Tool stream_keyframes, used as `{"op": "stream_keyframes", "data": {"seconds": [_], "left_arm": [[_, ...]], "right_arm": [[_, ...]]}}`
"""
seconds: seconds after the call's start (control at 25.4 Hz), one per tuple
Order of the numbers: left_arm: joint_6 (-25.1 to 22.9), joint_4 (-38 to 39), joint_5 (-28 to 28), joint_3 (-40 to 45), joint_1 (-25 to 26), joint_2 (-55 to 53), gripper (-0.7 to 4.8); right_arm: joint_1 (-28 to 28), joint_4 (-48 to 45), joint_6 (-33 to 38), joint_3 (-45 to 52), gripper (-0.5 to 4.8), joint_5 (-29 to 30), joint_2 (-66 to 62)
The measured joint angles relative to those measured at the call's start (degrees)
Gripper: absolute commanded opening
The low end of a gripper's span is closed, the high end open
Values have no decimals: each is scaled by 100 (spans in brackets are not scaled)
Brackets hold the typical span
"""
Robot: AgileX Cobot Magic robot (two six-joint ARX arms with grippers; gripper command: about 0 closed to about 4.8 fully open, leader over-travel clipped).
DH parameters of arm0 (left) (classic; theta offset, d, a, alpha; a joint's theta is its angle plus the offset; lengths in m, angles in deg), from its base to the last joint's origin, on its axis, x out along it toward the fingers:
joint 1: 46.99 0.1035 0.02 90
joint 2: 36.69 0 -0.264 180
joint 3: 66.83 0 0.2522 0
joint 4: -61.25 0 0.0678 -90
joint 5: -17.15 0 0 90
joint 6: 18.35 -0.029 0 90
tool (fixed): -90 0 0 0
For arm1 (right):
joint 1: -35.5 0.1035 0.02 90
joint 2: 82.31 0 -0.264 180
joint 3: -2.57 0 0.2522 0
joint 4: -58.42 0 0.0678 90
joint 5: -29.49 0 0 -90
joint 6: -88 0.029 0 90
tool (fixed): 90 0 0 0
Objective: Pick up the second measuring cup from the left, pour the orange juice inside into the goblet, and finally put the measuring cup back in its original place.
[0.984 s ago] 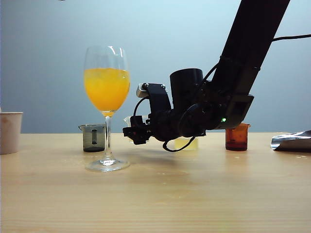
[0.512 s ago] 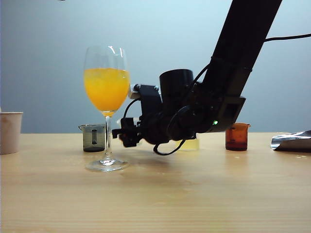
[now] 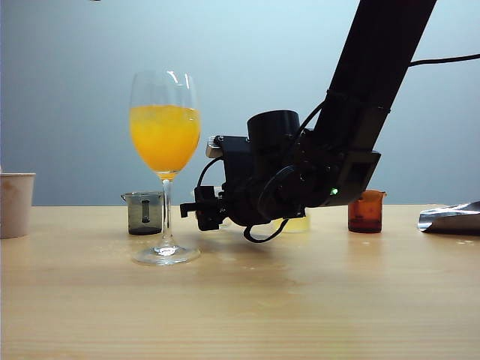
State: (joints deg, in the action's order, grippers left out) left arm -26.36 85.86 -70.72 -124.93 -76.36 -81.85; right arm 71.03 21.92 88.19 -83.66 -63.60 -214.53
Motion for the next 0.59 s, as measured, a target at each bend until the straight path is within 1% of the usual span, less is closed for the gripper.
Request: {"op": "stream_keyframes", "data": {"seconds": [0.16, 0.35, 0.51, 0.59], "left_arm": [[-13, 0, 2, 0, 0, 0, -5], [-13, 0, 2, 0, 0, 0, -5], [-13, 0, 2, 0, 0, 0, -5], [-13, 0, 2, 0, 0, 0, -5]], "right_arm": [[15, -17, 0, -2, 104, -125, 0], [-15, -37, 2, -9, 103, -144, -2], [-13, 341, 33, -46, 104, -144, 13], [-13, 356, 101, -44, 104, -142, 9]]}}
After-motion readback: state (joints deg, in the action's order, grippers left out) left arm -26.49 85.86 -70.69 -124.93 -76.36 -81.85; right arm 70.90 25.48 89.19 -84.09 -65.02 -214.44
